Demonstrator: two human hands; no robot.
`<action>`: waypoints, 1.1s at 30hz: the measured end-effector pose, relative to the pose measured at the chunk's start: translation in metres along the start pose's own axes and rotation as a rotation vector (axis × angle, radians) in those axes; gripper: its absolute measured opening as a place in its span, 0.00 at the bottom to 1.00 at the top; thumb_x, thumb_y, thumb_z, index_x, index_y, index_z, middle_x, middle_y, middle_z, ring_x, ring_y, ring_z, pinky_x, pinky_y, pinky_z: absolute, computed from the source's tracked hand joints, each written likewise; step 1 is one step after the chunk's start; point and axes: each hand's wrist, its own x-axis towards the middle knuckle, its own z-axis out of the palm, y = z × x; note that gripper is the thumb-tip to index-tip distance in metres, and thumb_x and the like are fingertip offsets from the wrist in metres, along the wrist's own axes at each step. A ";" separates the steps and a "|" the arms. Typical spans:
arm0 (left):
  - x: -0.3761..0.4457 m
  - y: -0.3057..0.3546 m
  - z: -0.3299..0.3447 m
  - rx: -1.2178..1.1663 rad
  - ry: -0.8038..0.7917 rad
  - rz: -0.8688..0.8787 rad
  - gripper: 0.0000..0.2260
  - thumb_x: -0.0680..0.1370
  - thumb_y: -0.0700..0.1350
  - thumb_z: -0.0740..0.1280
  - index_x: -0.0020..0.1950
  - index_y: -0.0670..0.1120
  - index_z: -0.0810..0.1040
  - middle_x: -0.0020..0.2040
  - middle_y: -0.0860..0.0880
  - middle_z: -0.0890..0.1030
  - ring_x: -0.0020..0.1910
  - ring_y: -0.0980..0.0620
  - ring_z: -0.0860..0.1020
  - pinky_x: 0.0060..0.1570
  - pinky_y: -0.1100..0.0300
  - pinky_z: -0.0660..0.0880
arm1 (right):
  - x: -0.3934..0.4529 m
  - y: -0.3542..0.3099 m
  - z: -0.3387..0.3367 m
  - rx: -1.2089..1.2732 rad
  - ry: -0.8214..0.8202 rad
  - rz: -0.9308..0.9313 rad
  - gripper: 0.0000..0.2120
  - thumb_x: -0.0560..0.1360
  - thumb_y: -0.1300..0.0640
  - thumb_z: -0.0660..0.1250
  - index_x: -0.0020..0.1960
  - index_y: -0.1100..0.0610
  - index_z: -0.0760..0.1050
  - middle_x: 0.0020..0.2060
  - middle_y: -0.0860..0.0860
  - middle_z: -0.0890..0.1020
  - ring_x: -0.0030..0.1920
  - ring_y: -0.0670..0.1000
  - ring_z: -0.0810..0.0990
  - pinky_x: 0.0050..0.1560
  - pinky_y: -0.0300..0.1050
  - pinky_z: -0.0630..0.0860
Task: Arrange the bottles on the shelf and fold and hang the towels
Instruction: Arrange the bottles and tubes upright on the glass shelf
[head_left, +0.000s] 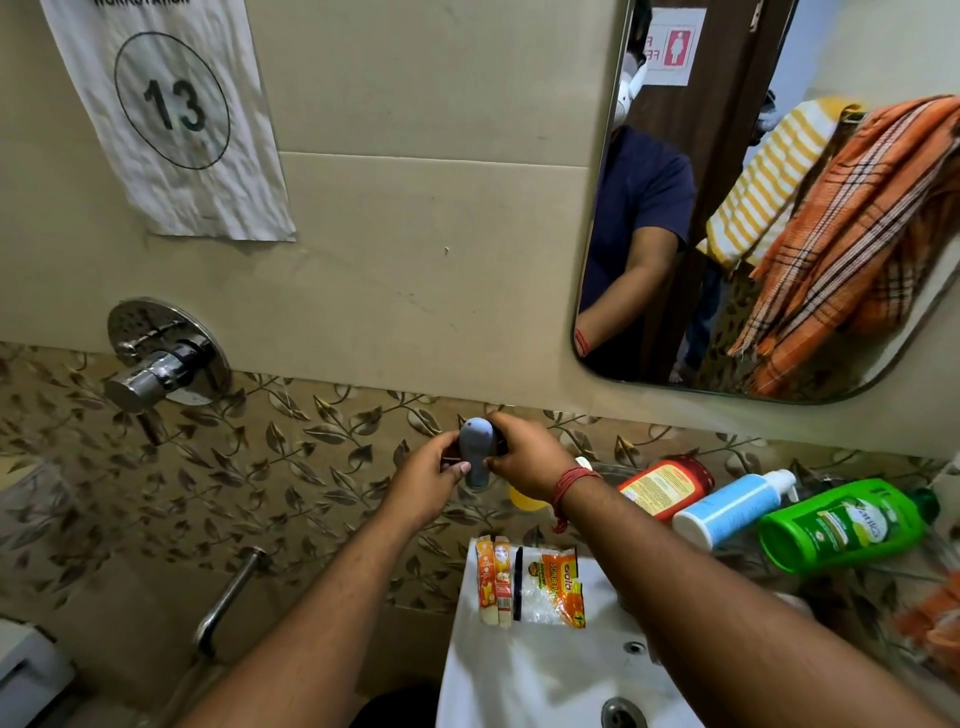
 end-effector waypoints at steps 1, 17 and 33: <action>0.000 0.000 0.000 0.004 0.001 0.004 0.21 0.81 0.39 0.66 0.74 0.49 0.71 0.67 0.49 0.79 0.68 0.51 0.75 0.60 0.58 0.72 | -0.001 0.001 0.001 0.004 0.003 0.001 0.20 0.74 0.62 0.70 0.64 0.52 0.74 0.57 0.53 0.81 0.57 0.53 0.79 0.58 0.50 0.78; -0.049 -0.007 0.014 0.118 0.184 0.236 0.05 0.82 0.45 0.64 0.55 0.52 0.79 0.48 0.56 0.81 0.48 0.60 0.78 0.43 0.64 0.75 | -0.030 0.037 -0.049 -0.736 -0.191 -0.289 0.24 0.77 0.58 0.69 0.71 0.52 0.68 0.60 0.54 0.79 0.57 0.56 0.79 0.53 0.51 0.80; -0.063 0.031 0.073 -0.078 0.054 -0.013 0.08 0.82 0.42 0.63 0.60 0.52 0.74 0.63 0.51 0.74 0.63 0.54 0.73 0.57 0.59 0.71 | -0.029 0.022 -0.029 -0.879 -0.341 -0.255 0.19 0.76 0.62 0.69 0.66 0.56 0.72 0.54 0.56 0.80 0.52 0.56 0.80 0.48 0.47 0.79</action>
